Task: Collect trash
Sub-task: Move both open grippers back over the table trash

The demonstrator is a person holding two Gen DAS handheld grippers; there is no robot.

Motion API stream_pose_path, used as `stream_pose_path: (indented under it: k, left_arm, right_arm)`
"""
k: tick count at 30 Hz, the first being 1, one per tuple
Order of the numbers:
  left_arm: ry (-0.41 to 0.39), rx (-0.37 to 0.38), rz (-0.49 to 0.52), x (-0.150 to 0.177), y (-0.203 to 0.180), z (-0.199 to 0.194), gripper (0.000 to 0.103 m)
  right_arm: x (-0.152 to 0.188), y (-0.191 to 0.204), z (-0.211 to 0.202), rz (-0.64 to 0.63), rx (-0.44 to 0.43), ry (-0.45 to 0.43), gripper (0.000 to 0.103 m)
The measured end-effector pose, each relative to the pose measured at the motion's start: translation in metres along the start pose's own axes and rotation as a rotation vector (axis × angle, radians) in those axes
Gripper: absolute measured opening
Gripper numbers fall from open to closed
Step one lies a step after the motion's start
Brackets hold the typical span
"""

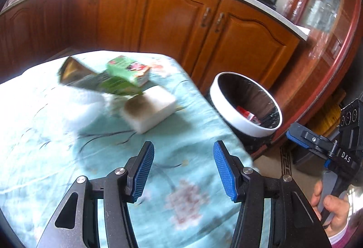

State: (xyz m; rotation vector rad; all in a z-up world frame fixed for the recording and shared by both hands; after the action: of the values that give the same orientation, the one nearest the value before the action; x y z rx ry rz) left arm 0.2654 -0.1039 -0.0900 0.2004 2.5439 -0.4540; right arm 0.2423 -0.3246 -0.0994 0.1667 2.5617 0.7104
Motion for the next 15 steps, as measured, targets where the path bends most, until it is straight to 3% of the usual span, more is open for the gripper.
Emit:
stream_pose_path:
  k: [7,15]
  left_arm:
    - [-0.022,-0.062,-0.105,0.02,0.045,-0.032,0.054]
    - [-0.039,-0.14,-0.196,0.02,0.096,-0.048,0.054]
  right_arm:
    - [0.014,0.038,0.027,-0.044,-0.047,0.053,0.082]
    - [0.017,0.066,0.068,-0.058,-0.064,0.125,0.082]
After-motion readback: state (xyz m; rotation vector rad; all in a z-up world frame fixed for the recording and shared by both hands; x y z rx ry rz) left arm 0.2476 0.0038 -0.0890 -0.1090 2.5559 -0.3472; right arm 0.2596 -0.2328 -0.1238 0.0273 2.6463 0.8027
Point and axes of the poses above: each gripper's, at about its wrist camera, not at the fingertips, and z roughly the way its jaws point, y to its left, x to its underside, the point moved 6 cm from there along z, roughly the way its jaws point, and after that the axes turned 10 degrees about y, right-handed, at the moved point
